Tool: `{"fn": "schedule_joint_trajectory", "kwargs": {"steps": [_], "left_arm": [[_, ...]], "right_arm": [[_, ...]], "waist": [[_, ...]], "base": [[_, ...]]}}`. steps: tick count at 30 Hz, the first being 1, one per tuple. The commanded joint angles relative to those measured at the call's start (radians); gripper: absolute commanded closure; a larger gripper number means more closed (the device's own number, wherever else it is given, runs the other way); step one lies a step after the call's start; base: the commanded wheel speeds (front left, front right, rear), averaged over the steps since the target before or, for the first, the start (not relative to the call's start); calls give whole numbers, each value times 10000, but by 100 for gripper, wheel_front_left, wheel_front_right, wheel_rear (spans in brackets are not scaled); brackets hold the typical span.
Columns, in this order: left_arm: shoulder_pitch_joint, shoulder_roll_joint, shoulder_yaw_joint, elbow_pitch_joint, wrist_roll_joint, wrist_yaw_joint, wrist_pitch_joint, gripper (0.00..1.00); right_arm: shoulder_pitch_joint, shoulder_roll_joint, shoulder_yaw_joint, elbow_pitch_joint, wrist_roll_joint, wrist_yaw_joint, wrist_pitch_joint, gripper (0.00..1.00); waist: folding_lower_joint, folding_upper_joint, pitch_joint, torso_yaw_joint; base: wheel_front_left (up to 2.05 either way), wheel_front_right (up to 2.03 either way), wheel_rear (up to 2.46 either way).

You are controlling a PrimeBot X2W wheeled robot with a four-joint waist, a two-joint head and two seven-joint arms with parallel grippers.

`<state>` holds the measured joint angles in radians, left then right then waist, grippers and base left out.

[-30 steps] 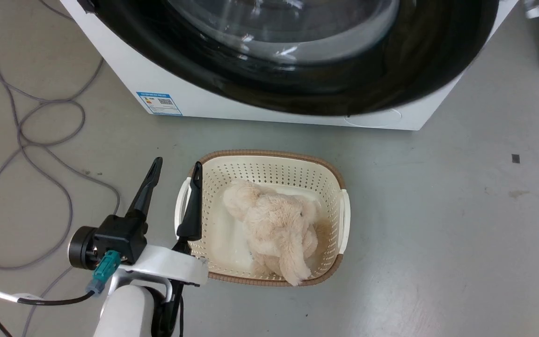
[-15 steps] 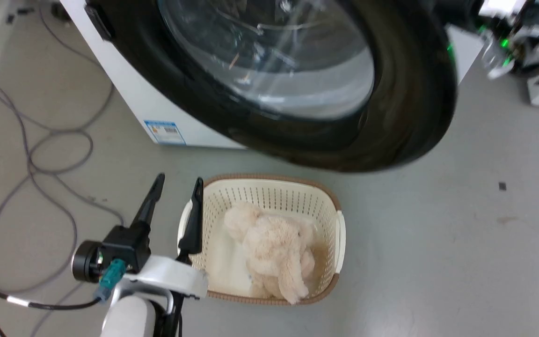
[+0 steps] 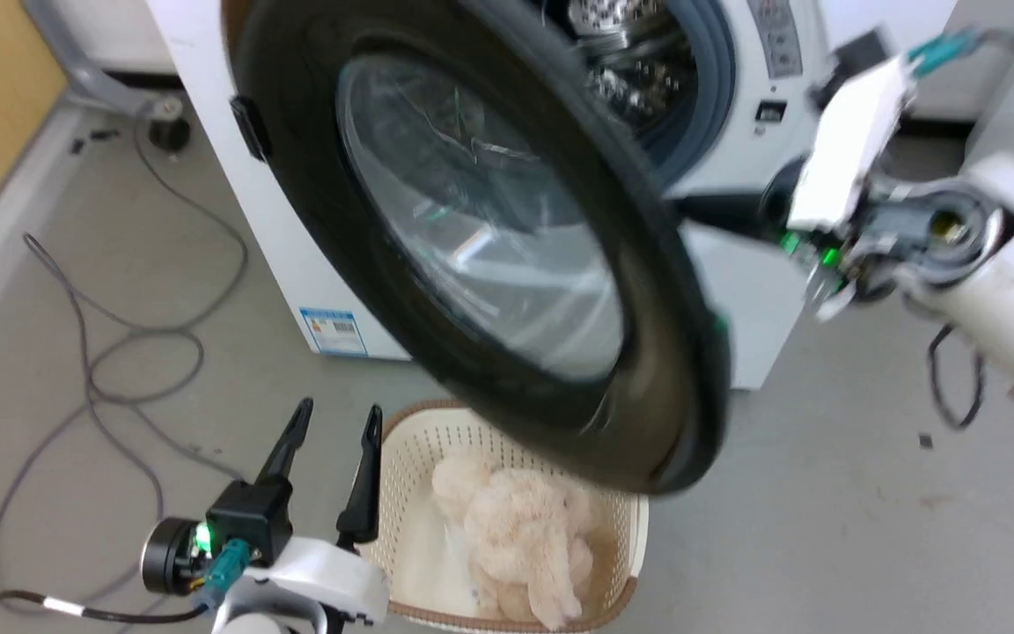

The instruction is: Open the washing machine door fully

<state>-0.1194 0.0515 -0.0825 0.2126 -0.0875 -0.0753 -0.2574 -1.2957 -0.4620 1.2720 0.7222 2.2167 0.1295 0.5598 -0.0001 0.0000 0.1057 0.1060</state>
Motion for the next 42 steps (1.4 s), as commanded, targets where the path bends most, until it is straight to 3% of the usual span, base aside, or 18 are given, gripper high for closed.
{"fn": "schedule_joint_trajectory", "kwargs": {"steps": [1, 21, 28, 29, 30, 31, 37, 40, 42], "left_arm": [[193, 48, 2, 55, 100, 45, -44, 0], [533, 99, -37, 122, 76, 165, -44, 0], [560, 89, -50, 94, 24, 220, -44, 0], [569, 87, -47, 90, 12, 227, -44, 0], [576, 86, -42, 91, 1, 230, -44, 0], [582, 85, -42, 96, -11, 229, -44, 0], [669, 74, 69, 35, -140, 299, -44, 0], [739, 79, 98, 50, -140, 319, -44, 0], [797, 82, 138, 57, -159, 338, -44, 0]], "right_arm": [[478, 39, 58, -364, -58, 12, -59, 100], [1975, 774, 81, -3171, -322, 12, -1276, 100], [2407, 799, -346, -3854, -571, 12, -2700, 100], [2510, 769, -513, -3899, -743, 12, -3192, 71], [2628, 711, -647, -3970, -985, 12, -3680, 20], [2799, 636, -798, -4010, -1206, 12, -4239, 0], [4138, 130, -1371, -3782, -2075, 12, -7608, 0], [4927, -97, -1805, -3581, -2339, 12, -8158, 0], [5469, -214, -2668, -3100, -2956, 12, -8203, 0]], "waist": [[1, 0, -349, 76], [1, 0, -713, 176], [1, 0, -697, 72], [1, 0, -699, 50], [1, 0, -699, 26], [1, 0, -706, 5], [1, 0, -753, -235], [1, 0, -817, -387], [1, 0, -870, -497]], "base": [[0, 0, 0], [0, 0, 0], [0, 0, 0], [0, 0, 0], [0, 0, 0], [0, 0, 0], [0, 0, 0], [0, 0, 0], [0, 0, 0]]}}
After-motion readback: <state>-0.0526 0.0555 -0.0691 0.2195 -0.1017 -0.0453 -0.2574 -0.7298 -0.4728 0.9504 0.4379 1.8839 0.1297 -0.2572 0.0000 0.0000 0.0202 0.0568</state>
